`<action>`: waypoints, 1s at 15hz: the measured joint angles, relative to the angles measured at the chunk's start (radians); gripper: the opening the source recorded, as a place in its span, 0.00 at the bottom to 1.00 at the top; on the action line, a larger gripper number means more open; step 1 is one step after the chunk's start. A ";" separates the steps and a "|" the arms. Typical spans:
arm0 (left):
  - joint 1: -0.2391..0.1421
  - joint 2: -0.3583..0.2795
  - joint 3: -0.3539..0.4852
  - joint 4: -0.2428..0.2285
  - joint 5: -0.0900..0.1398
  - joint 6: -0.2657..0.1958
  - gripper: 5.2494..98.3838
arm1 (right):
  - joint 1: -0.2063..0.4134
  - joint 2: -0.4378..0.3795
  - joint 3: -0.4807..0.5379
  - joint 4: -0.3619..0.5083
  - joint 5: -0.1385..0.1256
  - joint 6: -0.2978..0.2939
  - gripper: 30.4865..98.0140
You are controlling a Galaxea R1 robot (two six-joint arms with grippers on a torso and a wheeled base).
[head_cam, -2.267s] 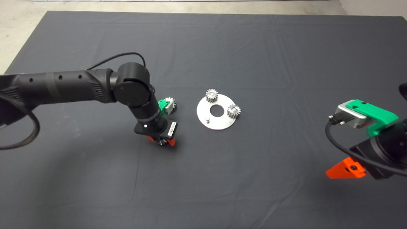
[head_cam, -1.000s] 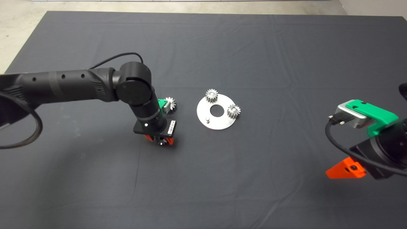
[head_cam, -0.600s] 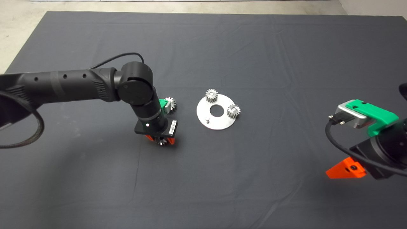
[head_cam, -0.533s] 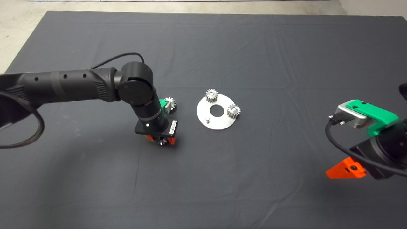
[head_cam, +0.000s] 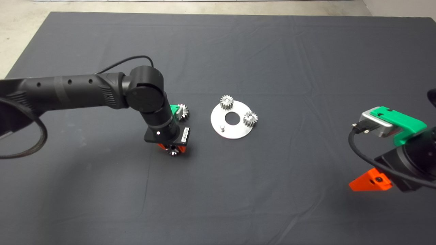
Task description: Remove an incorrectly installed larger gear and replace it with the correct smaller gear
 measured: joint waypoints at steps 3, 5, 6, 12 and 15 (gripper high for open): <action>0.000 0.000 0.000 0.004 0.002 -0.001 0.39 | 0.000 0.000 0.000 0.000 0.000 0.000 1.00; 0.000 0.000 0.000 0.004 0.002 -0.001 0.39 | 0.000 0.000 0.000 0.000 0.000 0.000 1.00; 0.000 0.000 0.000 0.004 0.002 -0.001 0.39 | 0.000 0.000 0.000 0.000 0.000 0.000 1.00; 0.000 0.000 0.000 0.004 0.003 -0.001 0.35 | 0.000 0.000 0.000 0.000 0.000 0.000 1.00; 0.000 0.000 0.000 0.004 0.003 -0.001 0.35 | 0.000 0.000 0.000 0.000 0.000 0.000 1.00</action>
